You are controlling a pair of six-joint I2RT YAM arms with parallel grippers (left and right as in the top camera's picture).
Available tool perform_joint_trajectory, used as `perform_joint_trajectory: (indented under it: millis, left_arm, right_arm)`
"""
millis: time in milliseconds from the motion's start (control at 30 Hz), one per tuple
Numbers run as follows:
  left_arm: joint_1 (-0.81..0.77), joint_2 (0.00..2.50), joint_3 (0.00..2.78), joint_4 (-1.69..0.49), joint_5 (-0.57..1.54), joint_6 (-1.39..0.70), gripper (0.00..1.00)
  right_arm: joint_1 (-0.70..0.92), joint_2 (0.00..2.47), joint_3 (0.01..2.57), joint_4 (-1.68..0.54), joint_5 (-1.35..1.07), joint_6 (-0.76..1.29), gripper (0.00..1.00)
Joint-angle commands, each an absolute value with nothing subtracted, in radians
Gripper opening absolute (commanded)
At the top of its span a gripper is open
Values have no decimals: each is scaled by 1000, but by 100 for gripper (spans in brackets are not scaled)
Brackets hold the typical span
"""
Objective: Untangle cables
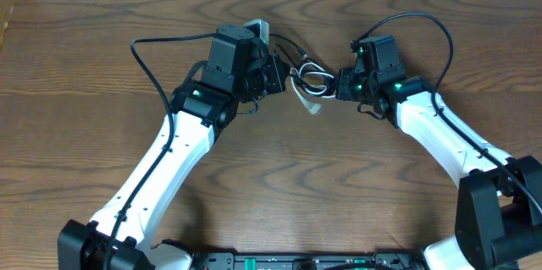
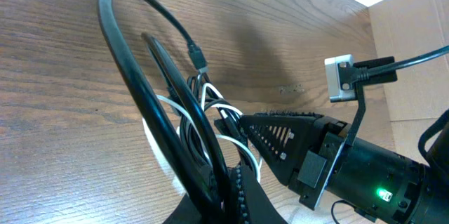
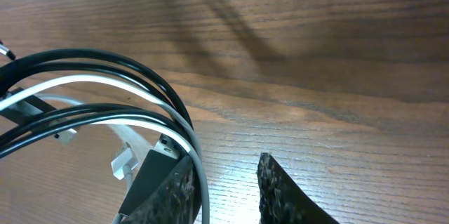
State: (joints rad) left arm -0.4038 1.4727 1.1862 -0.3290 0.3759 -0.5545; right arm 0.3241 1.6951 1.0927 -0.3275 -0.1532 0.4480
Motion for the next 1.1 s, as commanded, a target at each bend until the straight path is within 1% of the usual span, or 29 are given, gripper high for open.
perform_joint_trajectory:
  millis: [0, 200, 267, 300, 367, 400, 500, 567, 600, 667, 767, 833, 1000, 1033, 1067]
  left_arm:
    - [-381, 1463, 1195, -323, 347, -554, 7]
    - [-299, 1462, 1195, -324, 344, -554, 7]
    - [-282, 1463, 1195, -344, 275, -555, 7]
    - [-280, 1464, 1195, -386, 196, -555, 7]
    - [-283, 1467, 1195, -414, 194, -556, 7]
    - [-289, 1471, 1195, -427, 197, -556, 8]
    - [-304, 1476, 1195, -427, 197, -565, 7]
    - [-305, 1475, 1195, -408, 204, -606, 7]
    - [-304, 1475, 1195, -372, 233, -654, 8]
    - [-304, 1475, 1195, -353, 247, -701, 8]
    - [-304, 1475, 1195, -353, 251, -811, 7]
    - [-304, 1475, 1195, -353, 251, -882, 8]
    - [-304, 1475, 1195, -354, 275, -1140, 7]
    - [-304, 1475, 1195, -354, 300, -1243, 7]
    - [-304, 1475, 1195, -354, 310, -1288, 7]
  right_arm:
    - [292, 1705, 1100, -351, -69, 440, 24]
    - [199, 1705, 1100, -490, -24, 458, 22]
    - [170, 1705, 1100, -533, -24, 460, 21]
    - [146, 1705, 1100, -573, -25, 459, 20]
    - [137, 1705, 1100, -587, -35, 455, 20]
    - [138, 1705, 1100, -582, -69, 427, 23]
    - [150, 1705, 1100, -496, -327, 245, 43]
    - [161, 1705, 1100, -418, -546, 148, 55]
    - [180, 1705, 1100, -313, -722, 110, 63]
    - [199, 1705, 1100, -249, -772, 110, 68]
    - [234, 1705, 1100, -196, -797, 101, 74]
    - [263, 1705, 1100, -186, -797, 55, 76]
    - [342, 1705, 1100, -187, -784, -112, 76]
    - [364, 1706, 1100, -187, -748, -133, 75]
    - [377, 1706, 1100, -187, -715, -138, 74]
